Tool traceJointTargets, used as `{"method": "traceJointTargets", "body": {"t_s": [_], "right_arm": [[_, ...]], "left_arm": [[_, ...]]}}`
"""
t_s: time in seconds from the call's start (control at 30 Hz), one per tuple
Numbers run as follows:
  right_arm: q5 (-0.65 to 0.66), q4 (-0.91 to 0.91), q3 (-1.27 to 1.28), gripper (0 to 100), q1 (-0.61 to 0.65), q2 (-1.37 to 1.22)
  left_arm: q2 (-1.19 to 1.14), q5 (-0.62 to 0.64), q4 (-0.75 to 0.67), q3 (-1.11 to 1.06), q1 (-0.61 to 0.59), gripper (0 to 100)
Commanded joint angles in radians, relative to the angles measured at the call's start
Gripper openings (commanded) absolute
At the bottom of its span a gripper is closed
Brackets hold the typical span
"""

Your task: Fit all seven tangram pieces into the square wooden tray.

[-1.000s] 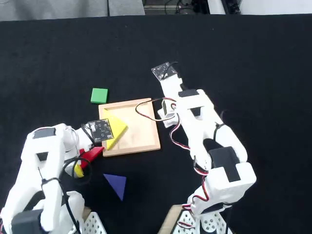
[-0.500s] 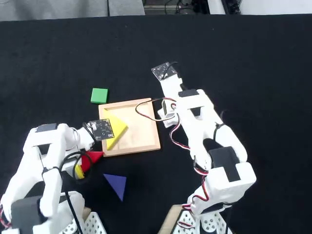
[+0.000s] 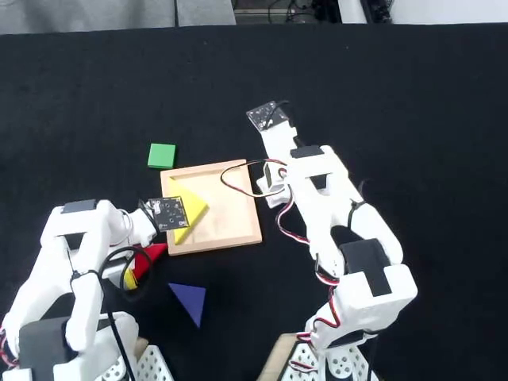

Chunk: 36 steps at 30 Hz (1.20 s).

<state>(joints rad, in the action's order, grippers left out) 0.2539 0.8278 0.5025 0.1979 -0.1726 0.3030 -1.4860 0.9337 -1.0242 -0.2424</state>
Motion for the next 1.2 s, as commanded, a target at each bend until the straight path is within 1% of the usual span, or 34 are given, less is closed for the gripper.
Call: {"method": "traceJointTargets", "body": {"t_s": [0.0,0.2,0.27,0.33,0.43,0.57,0.7,0.8,0.87,0.93,1.0,1.07,1.17], "right_arm": [[0.012,0.009,-0.051,1.1,-0.009,-0.001],[0.012,0.009,-0.051,1.1,-0.009,-0.001],[0.012,0.009,-0.051,1.1,-0.011,-0.001],[0.011,0.009,-0.053,1.1,-0.014,0.002],[0.008,0.009,-0.053,1.1,-0.021,0.007],[0.002,0.006,-0.062,1.1,-0.078,0.007],[-0.075,0.008,-0.087,1.1,-0.127,0.007],[-0.089,0.008,-0.094,1.1,-0.155,0.007],[-0.089,0.008,-0.099,1.1,-0.157,0.007],[-0.089,0.008,-0.099,1.1,-0.157,0.007],[-0.089,0.008,-0.099,1.1,-0.157,0.007],[-0.089,0.008,-0.099,1.1,-0.157,0.007],[-0.089,0.008,-0.099,1.1,-0.155,0.007]], "left_arm": [[0.006,-0.212,0.061,0.108,0.035,3],[0.005,-0.12,0.532,0.452,0.125,3],[0.003,-0.043,0.621,0.535,0.174,3],[0.005,0.084,0.644,0.573,0.231,3],[0.005,0.338,0.606,0.591,0.308,3],[0.003,0.684,0.514,0.582,0.384,3],[0.006,1.082,0.442,0.549,0.452,4],[0.003,1.405,0.351,0.522,0.441,4],[0.005,1.651,0.267,0.473,0.383,4],[0.005,1.861,0.193,0.426,0.326,4],[0.005,1.984,0.14,0.39,0.303,4],[0.006,2.082,0.118,0.369,0.305,4],[0.003,2.292,0.121,0.349,0.355,4]]}}
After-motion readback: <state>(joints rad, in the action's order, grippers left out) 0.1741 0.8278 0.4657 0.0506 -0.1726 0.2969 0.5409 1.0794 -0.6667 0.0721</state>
